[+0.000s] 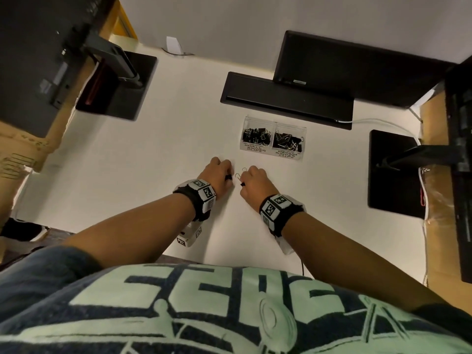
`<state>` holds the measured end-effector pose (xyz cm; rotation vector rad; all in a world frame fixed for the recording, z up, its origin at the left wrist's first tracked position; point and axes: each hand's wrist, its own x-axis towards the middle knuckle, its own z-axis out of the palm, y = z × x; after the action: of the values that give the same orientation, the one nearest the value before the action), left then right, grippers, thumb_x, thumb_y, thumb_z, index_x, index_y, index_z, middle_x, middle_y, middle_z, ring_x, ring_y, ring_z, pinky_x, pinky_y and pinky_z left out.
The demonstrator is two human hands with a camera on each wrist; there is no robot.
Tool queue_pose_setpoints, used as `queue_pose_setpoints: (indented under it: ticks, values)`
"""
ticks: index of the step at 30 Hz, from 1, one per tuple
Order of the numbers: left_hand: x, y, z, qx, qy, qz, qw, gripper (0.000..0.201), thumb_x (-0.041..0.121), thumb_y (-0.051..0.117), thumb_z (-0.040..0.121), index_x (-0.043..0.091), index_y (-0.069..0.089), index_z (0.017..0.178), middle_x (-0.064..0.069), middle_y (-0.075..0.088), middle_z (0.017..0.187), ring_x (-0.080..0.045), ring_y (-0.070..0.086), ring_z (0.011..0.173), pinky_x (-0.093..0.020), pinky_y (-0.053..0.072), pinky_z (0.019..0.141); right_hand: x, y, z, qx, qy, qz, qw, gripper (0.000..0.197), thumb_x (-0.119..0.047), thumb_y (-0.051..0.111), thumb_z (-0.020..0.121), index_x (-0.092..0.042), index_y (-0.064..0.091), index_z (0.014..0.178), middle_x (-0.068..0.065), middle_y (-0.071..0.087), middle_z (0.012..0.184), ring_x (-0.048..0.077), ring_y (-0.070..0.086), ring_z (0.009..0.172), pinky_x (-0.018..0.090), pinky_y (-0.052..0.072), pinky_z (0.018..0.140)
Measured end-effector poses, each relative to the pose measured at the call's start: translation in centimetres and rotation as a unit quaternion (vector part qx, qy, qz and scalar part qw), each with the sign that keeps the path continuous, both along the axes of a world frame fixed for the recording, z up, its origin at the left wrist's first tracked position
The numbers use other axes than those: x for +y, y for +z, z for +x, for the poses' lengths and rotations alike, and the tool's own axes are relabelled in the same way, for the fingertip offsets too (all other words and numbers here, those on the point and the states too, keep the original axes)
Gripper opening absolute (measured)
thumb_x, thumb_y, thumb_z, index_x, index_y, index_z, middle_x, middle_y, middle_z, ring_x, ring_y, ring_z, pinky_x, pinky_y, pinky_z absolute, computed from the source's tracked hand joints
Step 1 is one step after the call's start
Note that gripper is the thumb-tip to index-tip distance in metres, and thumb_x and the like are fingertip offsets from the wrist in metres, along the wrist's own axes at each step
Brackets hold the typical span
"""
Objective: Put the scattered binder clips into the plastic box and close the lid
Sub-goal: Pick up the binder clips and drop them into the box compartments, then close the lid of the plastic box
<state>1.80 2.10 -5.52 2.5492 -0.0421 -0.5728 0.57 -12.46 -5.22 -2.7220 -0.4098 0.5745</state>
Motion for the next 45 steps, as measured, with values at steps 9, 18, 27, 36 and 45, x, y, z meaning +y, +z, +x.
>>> queue_pose_setpoints:
  ticks: [9,18,27,36,45]
  values:
    - [-4.1,3.9,2.3,-0.051,-0.069,-0.105,0.991,0.020,0.015,0.062,0.080,0.013,0.054,0.099,-0.002,0.039,0.102,-0.029,0.060,0.087,-0.038,0.053,0.079,-2.5,0.5,-1.6,0.032,-0.090,0.018,0.995,0.033,-0.009,0.051,0.079,-0.003,0.057,0.111,0.016,0.050,0.114,0.032,0.046,0.109,0.039,0.047,0.084]
    - [-10.2,6.1,9.4,-0.102,-0.126,-0.082,0.983,0.023,0.010,0.059,0.084,0.009,0.056,0.107,-0.011,0.048,0.109,-0.028,0.057,0.086,-0.040,0.051,0.084,-9.9,5.9,3.9,-0.054,-0.281,0.166,0.944,0.019,-0.012,0.063,0.076,-0.009,0.069,0.094,0.007,0.058,0.106,0.016,0.057,0.084,0.023,0.046,0.080]
    - [-11.4,4.5,11.2,-0.172,-0.212,0.092,0.958,0.028,0.018,0.053,0.088,0.018,0.063,0.115,-0.006,0.059,0.114,-0.029,0.048,0.111,-0.038,0.041,0.089,-10.8,6.8,10.6,-0.069,-0.196,0.080,0.975,0.017,-0.017,0.060,0.085,-0.009,0.068,0.097,0.010,0.055,0.110,0.023,0.059,0.093,0.030,0.049,0.081]
    - [-7.7,4.6,11.7,-0.155,0.019,0.004,0.988,0.021,0.020,0.057,0.085,0.023,0.066,0.103,-0.005,0.057,0.120,-0.027,0.044,0.117,-0.037,0.036,0.097,-9.7,5.2,10.6,-0.051,-0.127,0.034,0.990,0.032,-0.010,0.056,0.085,-0.021,0.062,0.116,0.007,0.059,0.114,0.025,0.054,0.107,0.034,0.047,0.086]
    - [-4.6,4.5,13.7,-0.032,0.229,-0.113,0.966,0.025,0.018,0.054,0.090,0.013,0.060,0.113,-0.005,0.061,0.119,-0.023,0.061,0.096,-0.028,0.046,0.084,-11.1,5.0,11.0,-0.054,-0.114,0.037,0.991,0.031,-0.016,0.047,0.091,-0.026,0.069,0.111,-0.002,0.062,0.120,0.020,0.044,0.118,0.034,0.042,0.094]
